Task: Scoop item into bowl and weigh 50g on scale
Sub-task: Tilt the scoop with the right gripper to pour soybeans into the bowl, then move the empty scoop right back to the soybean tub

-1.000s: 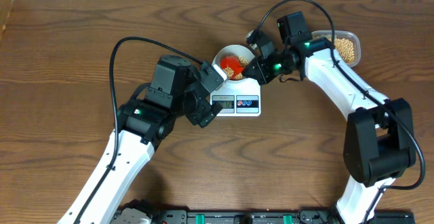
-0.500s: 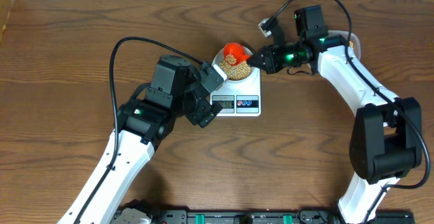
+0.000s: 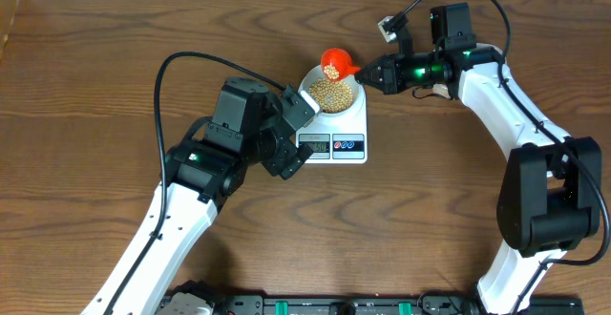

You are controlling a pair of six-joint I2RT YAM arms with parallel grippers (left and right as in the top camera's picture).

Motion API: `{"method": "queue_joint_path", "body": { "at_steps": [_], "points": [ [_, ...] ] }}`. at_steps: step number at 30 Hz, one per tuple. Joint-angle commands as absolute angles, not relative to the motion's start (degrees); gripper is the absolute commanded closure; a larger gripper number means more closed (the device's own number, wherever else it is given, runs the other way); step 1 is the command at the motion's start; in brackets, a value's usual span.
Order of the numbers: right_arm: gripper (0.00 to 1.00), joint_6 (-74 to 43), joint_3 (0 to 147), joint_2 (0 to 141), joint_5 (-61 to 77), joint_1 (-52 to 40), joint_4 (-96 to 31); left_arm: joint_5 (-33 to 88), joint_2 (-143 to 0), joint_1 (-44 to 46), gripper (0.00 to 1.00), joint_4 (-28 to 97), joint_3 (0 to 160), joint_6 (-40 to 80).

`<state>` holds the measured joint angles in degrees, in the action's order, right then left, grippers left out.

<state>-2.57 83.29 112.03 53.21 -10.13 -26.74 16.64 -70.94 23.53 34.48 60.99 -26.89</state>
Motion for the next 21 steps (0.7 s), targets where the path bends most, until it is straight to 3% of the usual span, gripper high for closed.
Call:
{"method": "queue_joint_path", "body": {
  "at_steps": [1, 10, 21],
  "points": [
    [0.99, -3.16, 83.13, 112.51, 55.05, -10.11, -26.55, 17.34, -70.72, 23.44, 0.14, 34.50, 61.08, -27.40],
    [0.99, -3.79, 83.15, 112.51, 57.45, -10.09, -25.45, 17.34, -70.72, 23.44, 0.14, 34.50, 61.08, -27.40],
    [0.99, -26.85, 83.15, 112.51, 65.10, -7.40, -4.49, 17.34, -70.72, 23.44, 0.14, 34.50, 61.08, -27.40]
  ]
}}
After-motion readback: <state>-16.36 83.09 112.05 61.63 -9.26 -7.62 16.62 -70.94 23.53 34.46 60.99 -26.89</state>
